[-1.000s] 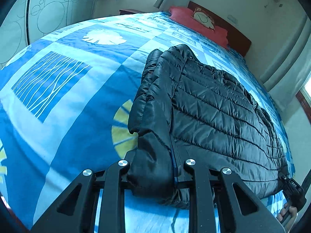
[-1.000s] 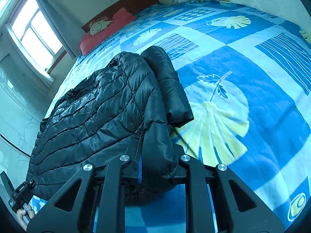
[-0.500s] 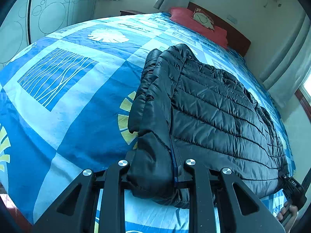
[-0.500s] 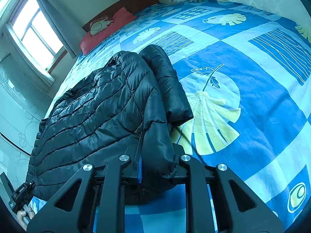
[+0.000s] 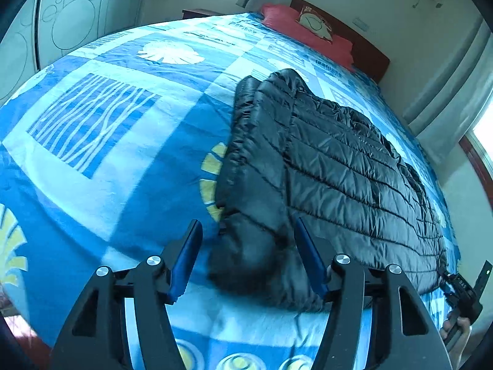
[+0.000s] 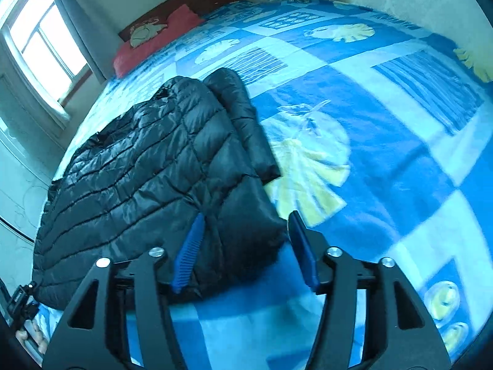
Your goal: Fold large clothes
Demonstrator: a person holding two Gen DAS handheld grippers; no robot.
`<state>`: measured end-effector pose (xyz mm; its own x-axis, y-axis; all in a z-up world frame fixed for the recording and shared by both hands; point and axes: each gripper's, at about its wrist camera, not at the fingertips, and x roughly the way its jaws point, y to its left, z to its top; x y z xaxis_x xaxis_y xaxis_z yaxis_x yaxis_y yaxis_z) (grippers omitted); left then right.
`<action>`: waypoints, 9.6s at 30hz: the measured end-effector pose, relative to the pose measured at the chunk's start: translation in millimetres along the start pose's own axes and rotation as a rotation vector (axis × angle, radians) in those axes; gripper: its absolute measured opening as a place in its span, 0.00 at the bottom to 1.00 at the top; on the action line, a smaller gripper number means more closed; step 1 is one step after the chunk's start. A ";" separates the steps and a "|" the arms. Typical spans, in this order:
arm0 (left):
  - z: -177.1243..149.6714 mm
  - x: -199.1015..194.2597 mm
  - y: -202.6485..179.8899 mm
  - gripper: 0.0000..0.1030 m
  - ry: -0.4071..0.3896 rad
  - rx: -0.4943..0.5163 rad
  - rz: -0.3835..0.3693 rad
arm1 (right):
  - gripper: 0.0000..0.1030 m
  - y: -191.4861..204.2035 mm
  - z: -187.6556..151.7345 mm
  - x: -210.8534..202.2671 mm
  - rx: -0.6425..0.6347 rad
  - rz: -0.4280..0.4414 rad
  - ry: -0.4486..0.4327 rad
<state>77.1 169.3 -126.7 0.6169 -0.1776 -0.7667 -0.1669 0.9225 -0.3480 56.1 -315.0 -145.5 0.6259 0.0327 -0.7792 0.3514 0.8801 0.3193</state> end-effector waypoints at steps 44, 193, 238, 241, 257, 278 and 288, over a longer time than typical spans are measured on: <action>95.7 71.3 -31.3 0.67 0.110 0.243 0.029 | 0.37 251.8 -8.8 118.6 -0.510 0.016 0.042; 40.2 83.0 -223.5 0.63 0.024 0.364 -0.258 | 0.07 57.0 89.6 22.2 -0.258 -0.035 -0.088; -45.2 124.1 -247.5 0.65 0.093 0.537 -0.187 | 0.18 17.5 5.0 38.2 -0.298 -0.041 0.017; -43.7 125.6 -244.5 0.65 0.099 0.528 -0.201 | 0.18 20.3 0.6 34.1 -0.305 -0.053 -0.005; 18.6 61.3 -259.9 0.64 -0.034 0.453 -0.252 | 0.31 62.5 71.5 -40.4 -0.268 0.025 -0.160; 43.8 185.6 -314.1 0.78 0.006 0.477 -0.087 | 0.28 64.4 119.7 111.2 -0.328 -0.039 -0.103; 34.4 201.3 -312.3 0.81 -0.029 0.465 -0.073 | 0.27 57.1 115.3 126.6 -0.298 -0.011 -0.123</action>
<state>279.9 -142.8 -153.8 0.6364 -0.2438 -0.7318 0.2360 0.9648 -0.1162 235.7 -315.2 -163.7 0.7093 -0.0193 -0.7046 0.1510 0.9806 0.1252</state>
